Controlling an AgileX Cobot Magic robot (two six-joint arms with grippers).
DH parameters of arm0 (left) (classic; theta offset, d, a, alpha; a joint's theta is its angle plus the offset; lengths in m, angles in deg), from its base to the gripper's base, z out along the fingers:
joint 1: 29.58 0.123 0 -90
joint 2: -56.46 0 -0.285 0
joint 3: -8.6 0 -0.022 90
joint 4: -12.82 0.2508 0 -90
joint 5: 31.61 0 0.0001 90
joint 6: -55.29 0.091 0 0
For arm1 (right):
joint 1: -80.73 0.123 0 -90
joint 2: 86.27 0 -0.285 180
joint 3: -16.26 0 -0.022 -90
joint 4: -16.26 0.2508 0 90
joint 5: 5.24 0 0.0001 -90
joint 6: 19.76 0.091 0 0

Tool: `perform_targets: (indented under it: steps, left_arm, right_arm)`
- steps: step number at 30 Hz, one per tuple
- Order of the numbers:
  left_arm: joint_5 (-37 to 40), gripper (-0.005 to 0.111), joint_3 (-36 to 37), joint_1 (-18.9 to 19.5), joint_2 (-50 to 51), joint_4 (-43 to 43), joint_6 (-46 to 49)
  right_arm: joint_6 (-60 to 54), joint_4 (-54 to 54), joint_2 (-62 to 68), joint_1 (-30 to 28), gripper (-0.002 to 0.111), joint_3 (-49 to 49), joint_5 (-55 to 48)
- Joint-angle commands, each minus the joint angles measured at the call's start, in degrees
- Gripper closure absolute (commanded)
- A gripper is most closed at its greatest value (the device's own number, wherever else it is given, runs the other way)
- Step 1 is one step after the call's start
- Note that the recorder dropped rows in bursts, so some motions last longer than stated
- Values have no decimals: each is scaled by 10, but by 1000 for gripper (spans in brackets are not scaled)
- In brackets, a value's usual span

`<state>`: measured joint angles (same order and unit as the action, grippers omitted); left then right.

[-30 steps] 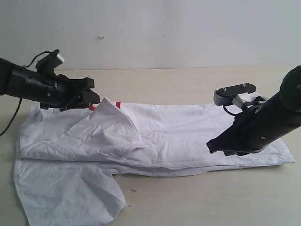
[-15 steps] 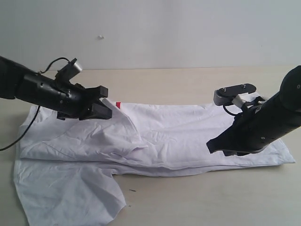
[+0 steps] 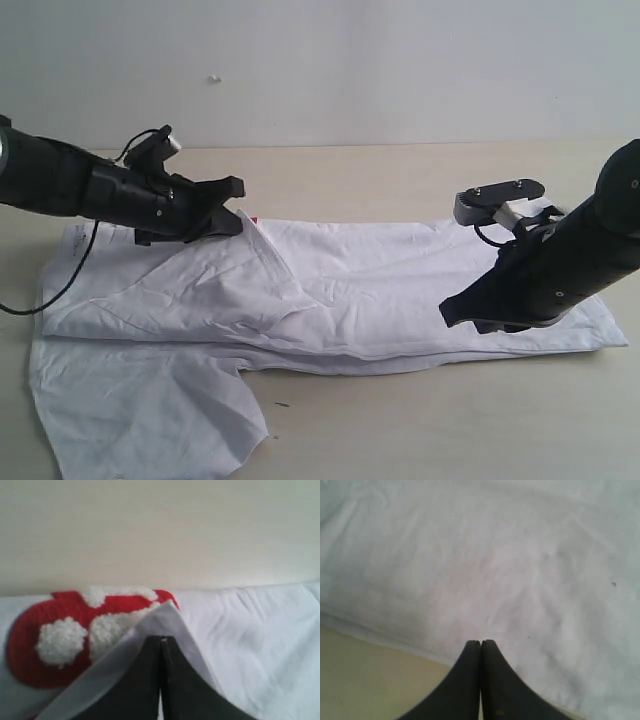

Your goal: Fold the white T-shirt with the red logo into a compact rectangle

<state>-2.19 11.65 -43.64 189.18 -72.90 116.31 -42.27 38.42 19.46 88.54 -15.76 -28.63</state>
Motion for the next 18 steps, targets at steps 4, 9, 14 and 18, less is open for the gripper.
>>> perform_targets:
  steps: [4,9,14,18]
  left_arm:
    - [146,107,-5,51,-89,211,-111]
    - [264,107,5,69,-133,452,-294]
    - [359,89,64,56,-155,486,-277]
    - [382,68,115,23,-178,456,-181]
  right_arm:
    - [-5,1,-5,-1,108,-3,4]
    - [-5,1,-5,-1,108,-3,0]
    - [-5,1,-5,-1,108,-3,0]
    - [-5,2,-5,-1,108,-3,-2]
